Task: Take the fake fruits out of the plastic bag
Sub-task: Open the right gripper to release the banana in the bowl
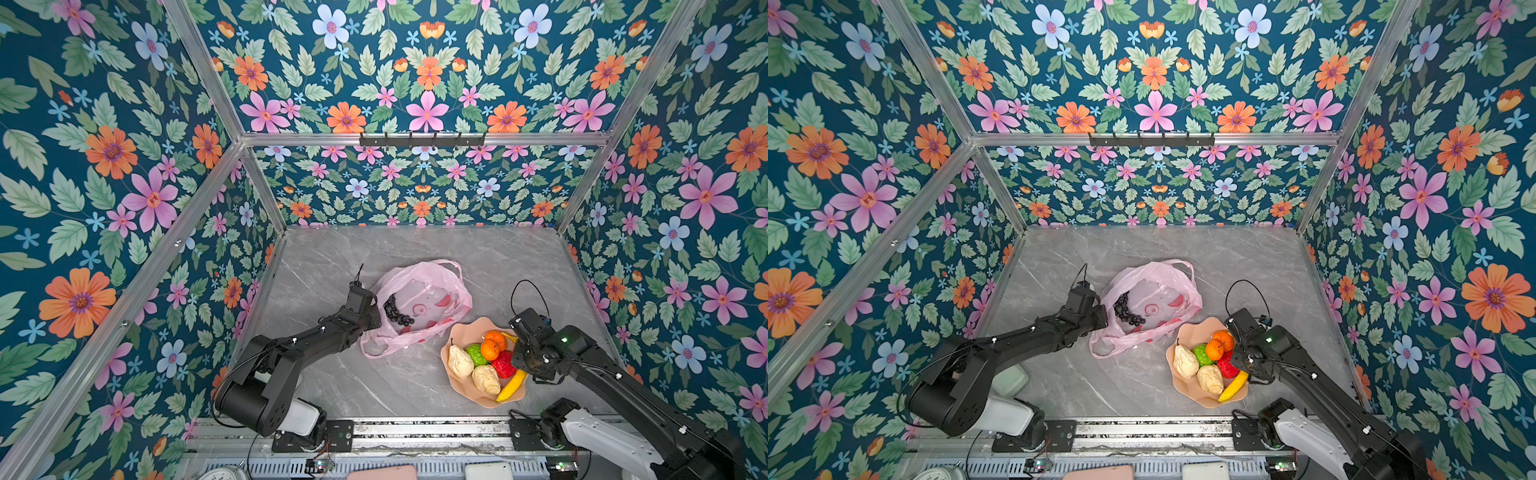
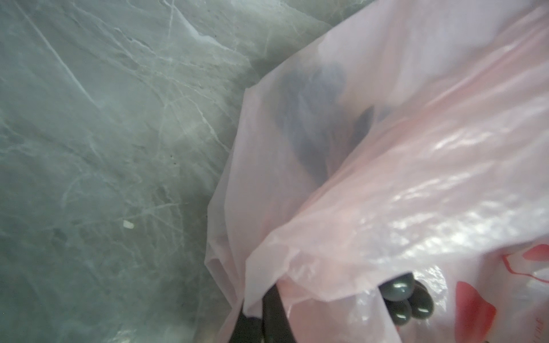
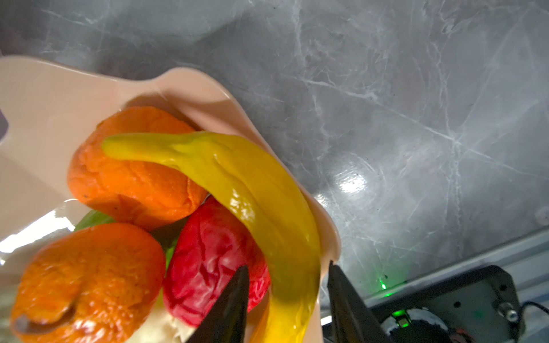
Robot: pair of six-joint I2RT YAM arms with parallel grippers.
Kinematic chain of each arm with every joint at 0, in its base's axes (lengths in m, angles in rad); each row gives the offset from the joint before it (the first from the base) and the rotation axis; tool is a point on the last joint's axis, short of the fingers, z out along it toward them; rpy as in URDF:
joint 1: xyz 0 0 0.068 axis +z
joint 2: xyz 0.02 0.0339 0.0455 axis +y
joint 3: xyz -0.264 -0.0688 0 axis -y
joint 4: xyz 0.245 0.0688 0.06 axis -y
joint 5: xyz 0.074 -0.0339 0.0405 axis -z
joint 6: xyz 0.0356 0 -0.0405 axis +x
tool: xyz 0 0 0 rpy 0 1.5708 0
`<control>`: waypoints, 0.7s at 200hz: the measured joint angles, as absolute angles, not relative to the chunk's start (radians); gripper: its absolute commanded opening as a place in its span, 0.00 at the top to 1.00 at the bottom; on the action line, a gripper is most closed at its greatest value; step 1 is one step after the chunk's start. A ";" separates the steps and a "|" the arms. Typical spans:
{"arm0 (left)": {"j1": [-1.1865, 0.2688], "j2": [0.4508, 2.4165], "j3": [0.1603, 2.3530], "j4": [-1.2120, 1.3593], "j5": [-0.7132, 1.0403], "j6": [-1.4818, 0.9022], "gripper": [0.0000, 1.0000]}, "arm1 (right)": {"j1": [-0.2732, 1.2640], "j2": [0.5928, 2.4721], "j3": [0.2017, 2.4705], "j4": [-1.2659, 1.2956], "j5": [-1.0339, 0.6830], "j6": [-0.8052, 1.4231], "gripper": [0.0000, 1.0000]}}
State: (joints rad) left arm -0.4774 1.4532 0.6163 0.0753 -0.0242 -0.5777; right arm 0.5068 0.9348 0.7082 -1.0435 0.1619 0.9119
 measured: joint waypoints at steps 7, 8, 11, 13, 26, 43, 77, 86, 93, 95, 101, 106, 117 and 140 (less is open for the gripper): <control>-0.477 1.454 0.617 0.075 -0.024 -0.577 1.00 | 0.507 0.934 0.708 -1.044 0.162 0.912 0.55; -0.477 1.454 0.617 0.075 -0.024 -0.577 1.00 | 0.507 0.934 0.708 -1.044 0.162 0.912 0.55; -0.477 1.454 0.617 0.075 -0.024 -0.577 1.00 | 0.507 0.935 0.708 -1.044 0.161 0.912 0.55; -0.477 1.454 0.618 0.075 -0.024 -0.578 1.00 | 0.507 0.936 0.708 -1.044 0.161 0.912 0.55; -0.477 1.454 0.619 0.075 -0.024 -0.578 1.00 | 0.507 0.944 0.709 -1.043 0.160 0.910 0.55; -0.477 1.454 0.622 0.075 -0.024 -0.577 1.00 | 0.507 0.953 0.713 -1.042 0.160 0.908 0.55; -0.477 1.454 0.622 0.075 -0.024 -0.577 1.00 | 0.507 0.952 0.712 -1.027 0.157 0.905 0.58; -0.477 1.454 0.622 0.075 -0.024 -0.578 1.00 | 0.507 0.953 0.711 -1.021 0.157 0.905 0.58; -0.477 1.454 0.622 0.075 -0.024 -0.578 1.00 | 0.507 0.954 0.709 -1.017 0.155 0.905 0.58; -0.477 1.454 0.622 0.075 -0.024 -0.579 1.00 | 0.507 0.954 0.709 -1.016 0.153 0.905 0.59; -0.477 1.454 0.622 0.075 -0.024 -0.577 1.00 | 0.507 0.955 0.707 -1.013 0.150 0.905 0.59; -0.477 1.454 0.622 0.075 -0.024 -0.577 1.00 | 0.507 0.957 0.705 -1.010 0.147 0.905 0.59; -0.478 1.454 0.622 0.075 -0.024 -0.577 1.00 | 0.507 0.957 0.703 -1.005 0.139 0.905 0.59; -0.477 1.452 0.622 0.075 -0.024 -0.577 1.00 | 0.507 0.952 0.716 -1.014 0.147 0.905 0.57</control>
